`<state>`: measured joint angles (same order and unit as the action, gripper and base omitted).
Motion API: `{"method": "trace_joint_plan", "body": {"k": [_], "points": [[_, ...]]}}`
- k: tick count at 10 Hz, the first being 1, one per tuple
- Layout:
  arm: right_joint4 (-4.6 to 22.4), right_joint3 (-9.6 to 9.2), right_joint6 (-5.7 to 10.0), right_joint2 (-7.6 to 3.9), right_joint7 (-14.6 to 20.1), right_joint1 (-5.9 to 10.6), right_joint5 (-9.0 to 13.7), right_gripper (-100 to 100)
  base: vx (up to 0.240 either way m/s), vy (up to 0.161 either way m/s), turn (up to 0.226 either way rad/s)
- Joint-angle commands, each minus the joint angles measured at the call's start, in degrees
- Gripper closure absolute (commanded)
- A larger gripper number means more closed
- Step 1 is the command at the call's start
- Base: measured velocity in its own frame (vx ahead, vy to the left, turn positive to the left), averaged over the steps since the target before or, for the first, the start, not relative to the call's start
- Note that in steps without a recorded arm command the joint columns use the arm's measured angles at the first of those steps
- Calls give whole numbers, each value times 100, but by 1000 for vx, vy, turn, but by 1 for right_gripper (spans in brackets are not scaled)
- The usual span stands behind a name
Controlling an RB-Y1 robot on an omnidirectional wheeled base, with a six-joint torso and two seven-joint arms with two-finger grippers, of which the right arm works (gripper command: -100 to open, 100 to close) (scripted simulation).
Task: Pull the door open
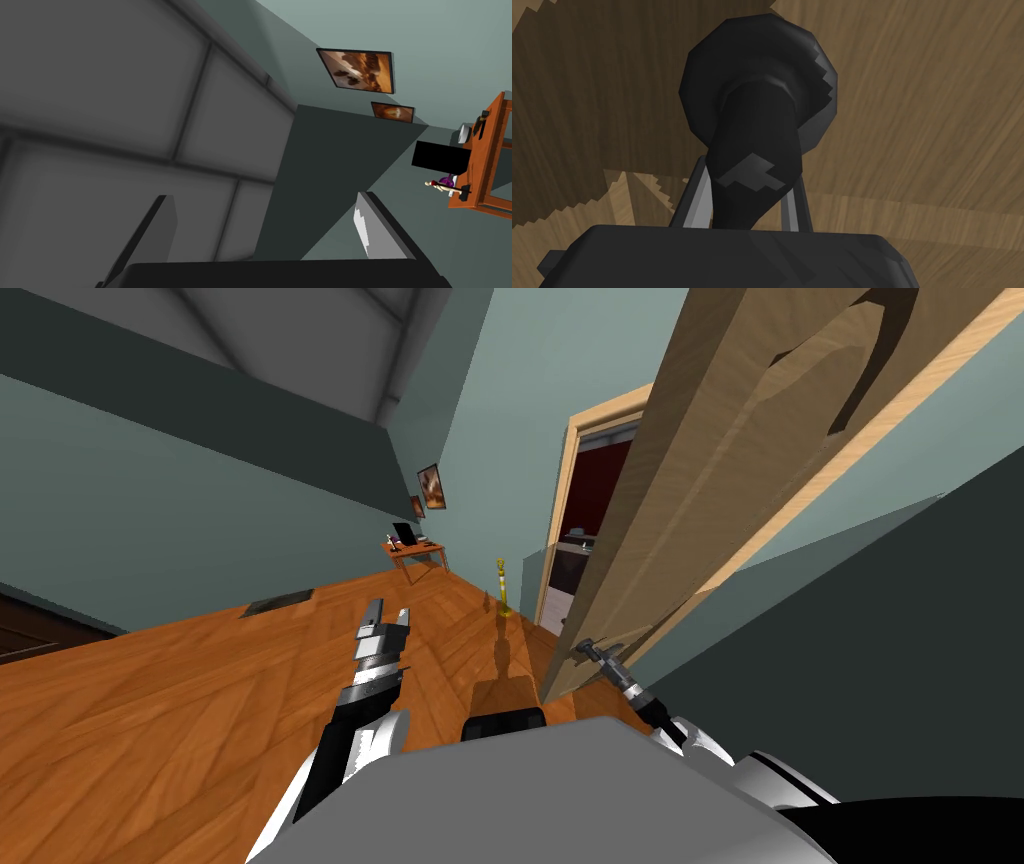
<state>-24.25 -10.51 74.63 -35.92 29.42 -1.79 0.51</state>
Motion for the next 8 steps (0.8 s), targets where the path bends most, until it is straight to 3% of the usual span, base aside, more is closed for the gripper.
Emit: {"method": "trace_joint_plan", "body": {"k": [1,5,6,8], "points": [[148,17,112,-38,-2,48,13,100,-165,-70,157],[181,14,171,-53,2,31,16,100,-128,-58,80],[266,-20,220,0,8,85,-8,100,-31,-12,8],[240,-156,253,147,50,261,-229,100,-51,3,-217]]}}
